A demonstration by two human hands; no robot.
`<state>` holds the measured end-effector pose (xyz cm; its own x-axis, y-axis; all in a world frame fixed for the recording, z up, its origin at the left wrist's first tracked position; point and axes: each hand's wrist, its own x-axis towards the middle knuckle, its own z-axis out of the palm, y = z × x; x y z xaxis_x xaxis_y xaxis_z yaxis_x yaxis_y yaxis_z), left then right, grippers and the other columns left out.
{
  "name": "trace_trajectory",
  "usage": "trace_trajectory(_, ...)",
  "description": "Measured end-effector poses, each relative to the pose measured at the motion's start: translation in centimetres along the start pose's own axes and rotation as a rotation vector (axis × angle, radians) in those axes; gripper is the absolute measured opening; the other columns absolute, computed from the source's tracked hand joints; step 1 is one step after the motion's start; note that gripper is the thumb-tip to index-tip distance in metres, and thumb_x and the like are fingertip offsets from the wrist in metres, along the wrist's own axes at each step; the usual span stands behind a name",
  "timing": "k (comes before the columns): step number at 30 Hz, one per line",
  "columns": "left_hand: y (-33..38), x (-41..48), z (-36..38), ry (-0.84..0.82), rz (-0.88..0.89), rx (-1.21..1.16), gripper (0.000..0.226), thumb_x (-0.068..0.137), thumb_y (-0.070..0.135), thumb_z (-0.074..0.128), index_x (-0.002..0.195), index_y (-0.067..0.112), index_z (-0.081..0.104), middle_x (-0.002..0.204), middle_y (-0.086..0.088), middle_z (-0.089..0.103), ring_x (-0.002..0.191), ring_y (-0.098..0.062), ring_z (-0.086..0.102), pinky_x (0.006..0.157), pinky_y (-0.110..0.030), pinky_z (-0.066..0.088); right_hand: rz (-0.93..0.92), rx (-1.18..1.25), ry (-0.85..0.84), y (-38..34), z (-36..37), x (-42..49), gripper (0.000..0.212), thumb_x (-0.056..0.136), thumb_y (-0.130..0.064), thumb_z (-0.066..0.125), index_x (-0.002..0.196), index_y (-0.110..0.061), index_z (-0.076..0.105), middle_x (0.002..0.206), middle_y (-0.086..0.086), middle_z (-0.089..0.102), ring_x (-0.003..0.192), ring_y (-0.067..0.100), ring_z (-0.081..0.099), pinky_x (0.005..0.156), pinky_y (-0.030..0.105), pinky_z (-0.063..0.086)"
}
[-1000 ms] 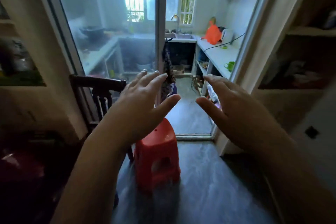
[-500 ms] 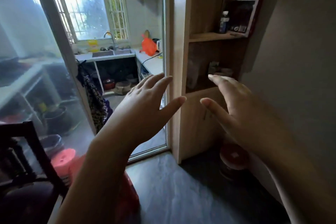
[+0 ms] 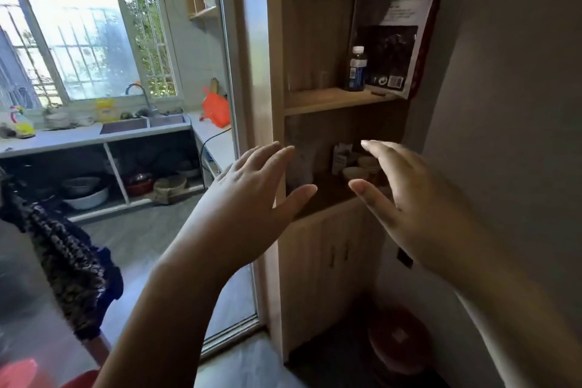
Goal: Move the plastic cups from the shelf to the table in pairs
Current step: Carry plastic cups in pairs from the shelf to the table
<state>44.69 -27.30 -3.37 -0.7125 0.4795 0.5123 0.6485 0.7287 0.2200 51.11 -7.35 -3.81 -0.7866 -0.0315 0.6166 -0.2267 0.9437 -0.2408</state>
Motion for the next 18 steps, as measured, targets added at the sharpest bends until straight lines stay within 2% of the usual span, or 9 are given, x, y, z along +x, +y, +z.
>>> trace_trajectory(3,-1.4,4.9,2.3,0.017,0.031,0.003,0.075,0.079,0.070,0.025,0.141,0.029,0.026,0.150,0.005,0.031,0.138,-0.013,0.023,0.109,-0.035,0.022,0.003,0.017,0.021,3.2,2.1,2.7,0.065,0.087,-0.060,0.030,0.140,-0.024,0.030,0.145,-0.005,0.037,0.127,0.000,0.026,0.097,0.019,0.020)
trace_trajectory(8,-1.4,12.4,6.3,0.053,0.093,-0.057,0.069,0.082,0.065,0.034,0.141,0.031,0.025,0.143,0.007,0.042,0.130,-0.009,0.033,0.097,-0.023,0.025,0.042,0.013,-0.014,9.2,4.3,6.7,0.067,0.085,-0.060,0.028,0.141,-0.021,0.031,0.145,-0.005,0.036,0.131,0.005,0.028,0.101,0.020,0.022)
trace_trajectory(12,-2.3,18.4,9.5,0.093,0.095,-0.041,0.070,0.081,0.064,0.036,0.141,0.029,0.026,0.141,0.006,0.043,0.130,-0.008,0.032,0.098,-0.023,0.025,-0.015,0.018,0.002,14.7,5.9,12.5,0.068,0.084,-0.061,0.027,0.141,-0.023,0.030,0.145,-0.005,0.035,0.128,0.000,0.025,0.097,0.019,0.021)
trace_trajectory(14,-3.1,21.3,11.0,0.117,0.090,-0.002,0.069,0.083,0.063,0.036,0.142,0.028,0.025,0.142,0.006,0.042,0.130,-0.008,0.031,0.098,-0.023,0.025,-0.053,0.042,-0.005,17.5,7.2,16.0,0.071,0.082,-0.063,0.025,0.140,-0.024,0.030,0.144,-0.006,0.036,0.126,-0.001,0.026,0.097,0.021,0.024)
trace_trajectory(18,-4.1,27.7,13.7,0.166,0.024,0.073,0.065,0.085,0.058,0.041,0.140,0.025,0.031,0.141,0.005,0.044,0.128,-0.008,0.032,0.098,-0.022,0.026,-0.105,0.090,-0.033,23.6,9.8,23.3,0.074,0.076,-0.068,0.023,0.138,-0.027,0.031,0.142,-0.003,0.040,0.129,0.010,0.033,0.100,0.031,0.034)
